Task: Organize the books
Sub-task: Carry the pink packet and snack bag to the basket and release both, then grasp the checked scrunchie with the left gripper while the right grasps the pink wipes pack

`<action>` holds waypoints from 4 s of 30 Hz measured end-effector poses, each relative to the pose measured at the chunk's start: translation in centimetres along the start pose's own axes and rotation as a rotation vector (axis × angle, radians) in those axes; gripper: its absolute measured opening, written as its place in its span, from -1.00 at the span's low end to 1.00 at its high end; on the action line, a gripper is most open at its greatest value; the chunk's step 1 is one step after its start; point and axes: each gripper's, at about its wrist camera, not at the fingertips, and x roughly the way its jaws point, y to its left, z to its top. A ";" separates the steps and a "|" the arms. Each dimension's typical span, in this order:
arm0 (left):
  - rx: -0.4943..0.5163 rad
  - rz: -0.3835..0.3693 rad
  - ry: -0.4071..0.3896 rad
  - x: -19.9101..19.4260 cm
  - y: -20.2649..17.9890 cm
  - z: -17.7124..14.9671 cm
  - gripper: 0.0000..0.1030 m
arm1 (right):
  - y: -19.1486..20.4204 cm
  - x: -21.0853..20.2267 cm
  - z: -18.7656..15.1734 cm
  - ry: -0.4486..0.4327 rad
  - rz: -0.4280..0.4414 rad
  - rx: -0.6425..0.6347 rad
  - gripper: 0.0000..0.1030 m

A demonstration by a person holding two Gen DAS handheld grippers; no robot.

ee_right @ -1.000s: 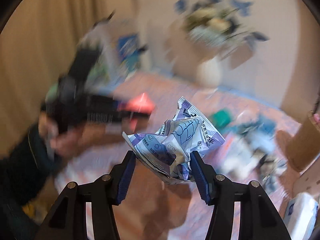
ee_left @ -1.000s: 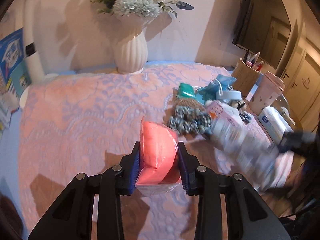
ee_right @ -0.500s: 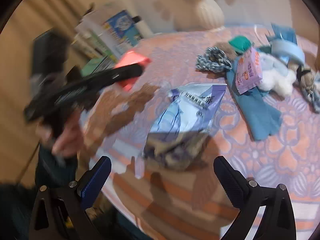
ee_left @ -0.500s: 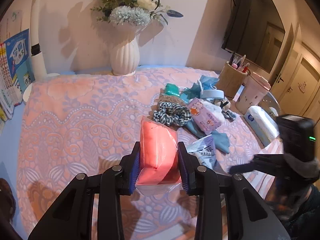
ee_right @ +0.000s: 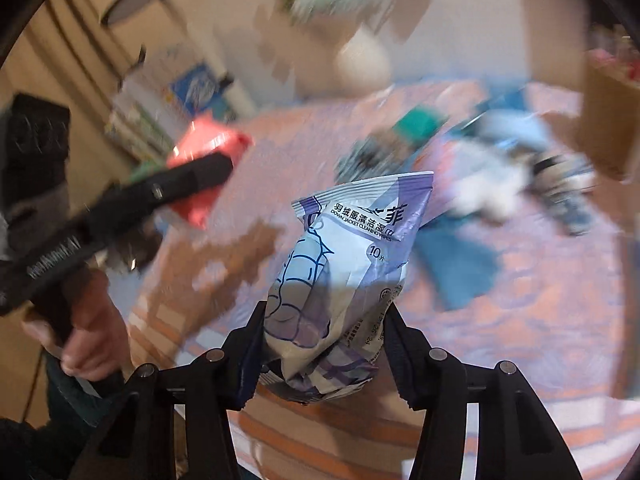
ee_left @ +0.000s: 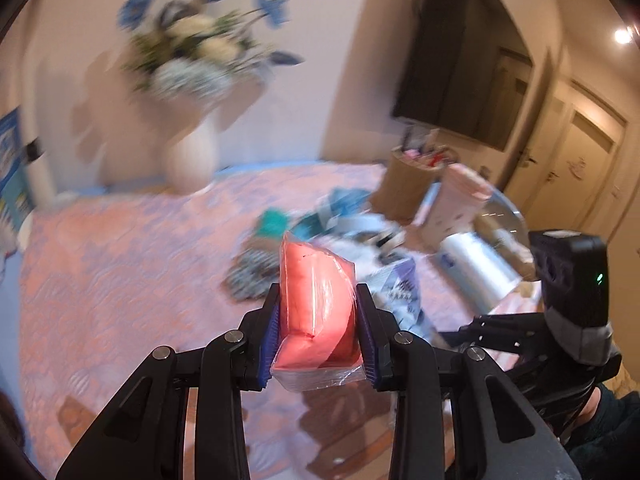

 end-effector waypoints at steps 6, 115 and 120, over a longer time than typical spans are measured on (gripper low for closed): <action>0.089 -0.150 -0.010 3.9 -7.8 4.4 -0.39 | -4.8 -8.9 0.0 -0.179 -0.128 0.092 0.03; -0.236 -0.006 0.206 16.4 9.1 1.8 0.35 | -6.2 5.0 6.5 -0.019 -0.138 0.071 -0.25; -0.198 -0.002 0.196 16.3 8.6 1.4 -0.10 | -5.8 5.4 6.1 -0.031 -0.148 0.043 -0.64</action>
